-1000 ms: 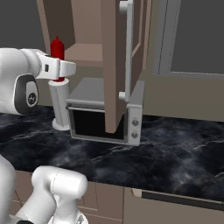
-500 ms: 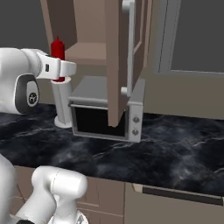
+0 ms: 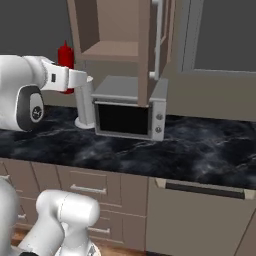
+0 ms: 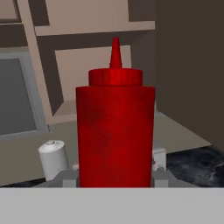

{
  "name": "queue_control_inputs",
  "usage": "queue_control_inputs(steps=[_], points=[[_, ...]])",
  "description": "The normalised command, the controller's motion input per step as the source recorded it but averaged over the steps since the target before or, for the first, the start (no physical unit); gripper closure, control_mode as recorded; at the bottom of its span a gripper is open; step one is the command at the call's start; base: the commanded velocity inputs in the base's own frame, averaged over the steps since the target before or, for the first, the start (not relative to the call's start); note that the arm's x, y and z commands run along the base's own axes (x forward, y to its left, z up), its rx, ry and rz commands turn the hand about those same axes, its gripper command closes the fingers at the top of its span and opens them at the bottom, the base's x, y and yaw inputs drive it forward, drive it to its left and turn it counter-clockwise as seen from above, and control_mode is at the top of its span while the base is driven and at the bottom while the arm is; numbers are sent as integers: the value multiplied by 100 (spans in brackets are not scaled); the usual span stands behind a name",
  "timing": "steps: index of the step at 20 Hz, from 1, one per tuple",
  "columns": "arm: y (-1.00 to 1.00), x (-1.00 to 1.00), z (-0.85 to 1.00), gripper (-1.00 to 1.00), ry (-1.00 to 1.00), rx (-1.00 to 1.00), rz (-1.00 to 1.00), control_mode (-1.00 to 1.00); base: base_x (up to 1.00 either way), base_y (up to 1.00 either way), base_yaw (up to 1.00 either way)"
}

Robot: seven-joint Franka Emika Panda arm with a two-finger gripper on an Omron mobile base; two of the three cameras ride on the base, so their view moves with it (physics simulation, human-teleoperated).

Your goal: Move the mustard and ketchup from the cabinet to the dining counter.

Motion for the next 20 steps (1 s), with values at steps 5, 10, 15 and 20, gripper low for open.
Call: queue_control_inputs(steps=[5, 10, 15, 20], points=[[0, 0, 0, 100, 0, 0, 0, 100, -64, 13, 0], [0, 0, 0, 100, 0, 0, 0, 100, -67, 16, 1], [0, 0, 0, 100, 0, 0, 0, 100, -13, 36, 52], [0, 0, 0, 100, 0, 0, 0, 100, -4, 13, 100]])
